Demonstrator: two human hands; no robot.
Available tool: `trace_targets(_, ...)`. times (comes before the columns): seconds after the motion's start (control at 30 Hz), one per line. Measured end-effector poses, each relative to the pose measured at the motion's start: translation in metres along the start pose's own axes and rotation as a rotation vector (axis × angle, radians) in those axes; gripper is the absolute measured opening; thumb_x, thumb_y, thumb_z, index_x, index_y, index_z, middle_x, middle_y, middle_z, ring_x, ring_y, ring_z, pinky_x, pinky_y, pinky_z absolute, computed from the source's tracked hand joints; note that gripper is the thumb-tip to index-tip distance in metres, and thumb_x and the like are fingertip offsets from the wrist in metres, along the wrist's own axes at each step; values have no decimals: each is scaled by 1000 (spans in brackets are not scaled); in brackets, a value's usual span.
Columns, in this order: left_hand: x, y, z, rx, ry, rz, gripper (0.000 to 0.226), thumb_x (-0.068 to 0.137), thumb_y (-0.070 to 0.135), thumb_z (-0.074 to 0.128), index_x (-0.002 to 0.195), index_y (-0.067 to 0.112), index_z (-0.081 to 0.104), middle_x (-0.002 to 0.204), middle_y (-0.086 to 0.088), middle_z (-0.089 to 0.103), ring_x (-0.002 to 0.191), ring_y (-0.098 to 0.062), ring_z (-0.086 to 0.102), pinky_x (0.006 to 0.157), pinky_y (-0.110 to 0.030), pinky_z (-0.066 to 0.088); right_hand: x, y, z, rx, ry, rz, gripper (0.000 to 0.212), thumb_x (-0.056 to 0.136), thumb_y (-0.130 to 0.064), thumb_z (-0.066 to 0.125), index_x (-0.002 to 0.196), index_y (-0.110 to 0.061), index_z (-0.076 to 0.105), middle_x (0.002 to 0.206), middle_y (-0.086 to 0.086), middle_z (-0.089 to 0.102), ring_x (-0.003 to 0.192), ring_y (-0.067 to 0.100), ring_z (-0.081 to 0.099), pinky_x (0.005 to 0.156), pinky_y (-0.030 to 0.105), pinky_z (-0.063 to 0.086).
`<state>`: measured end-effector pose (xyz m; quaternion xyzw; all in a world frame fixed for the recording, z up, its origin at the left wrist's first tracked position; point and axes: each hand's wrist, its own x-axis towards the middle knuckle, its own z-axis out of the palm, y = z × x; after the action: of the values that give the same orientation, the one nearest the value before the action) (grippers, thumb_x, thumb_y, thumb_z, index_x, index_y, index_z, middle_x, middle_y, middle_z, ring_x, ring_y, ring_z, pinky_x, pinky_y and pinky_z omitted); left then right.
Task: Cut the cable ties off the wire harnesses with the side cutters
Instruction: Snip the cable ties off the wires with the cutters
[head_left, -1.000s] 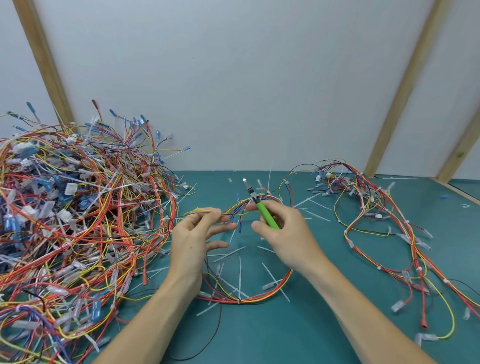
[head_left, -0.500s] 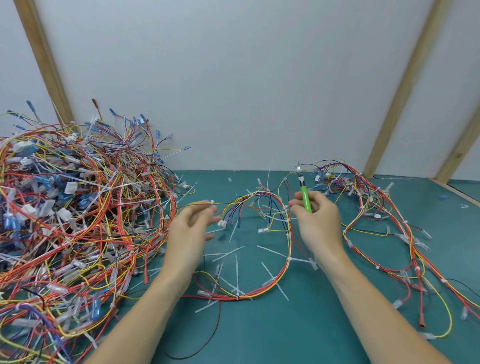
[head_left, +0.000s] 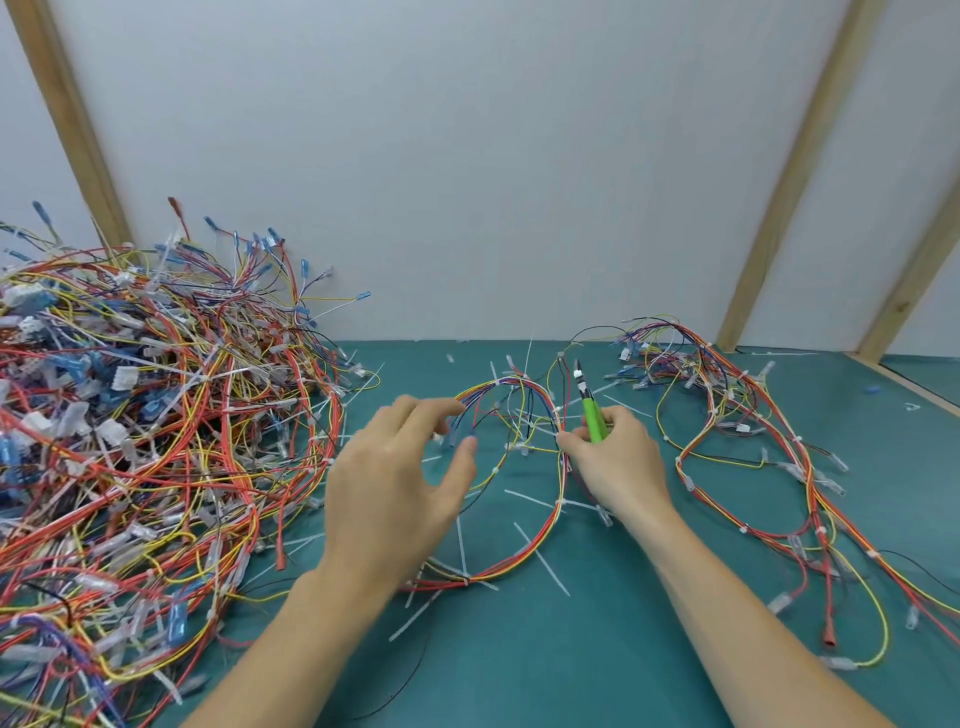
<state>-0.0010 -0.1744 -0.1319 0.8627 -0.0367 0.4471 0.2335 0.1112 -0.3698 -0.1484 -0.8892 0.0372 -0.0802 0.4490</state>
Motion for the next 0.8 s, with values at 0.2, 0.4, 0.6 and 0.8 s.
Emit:
trace_targets(0.2,-8,-17,8,161,-533,-249,31,88,65,55,95,37,66,70,19,64,77,-4,62,63,-26,43,4,1,1,430,-221,207,17,84,-11,78,94,-13,65,61,0,56,51,12,47,46,26,35)
trace_targets(0.4,-7,-15,10,88,-555,-230,32,92,58,58,81,29,66,55,10,53,59,-10,50,55,-28,37,2,0,0,486,-287,210,15,85,-6,76,95,-13,67,68,1,56,54,11,45,41,22,36)
trace_targets(0.6,5,-25,-2,46,23,-198,28,90,16,69,116,21,64,103,3,58,99,-21,57,87,-42,47,11,-6,-11,963,-183,309,17,92,3,62,89,-14,59,66,2,53,43,7,46,40,22,42)
trace_targets(0.8,-2,-11,-1,-64,-469,-51,19,81,28,55,94,32,68,86,19,66,84,-2,61,80,-28,51,24,12,-21,773,66,271,13,94,-5,65,98,-15,60,72,4,55,55,14,49,47,27,41)
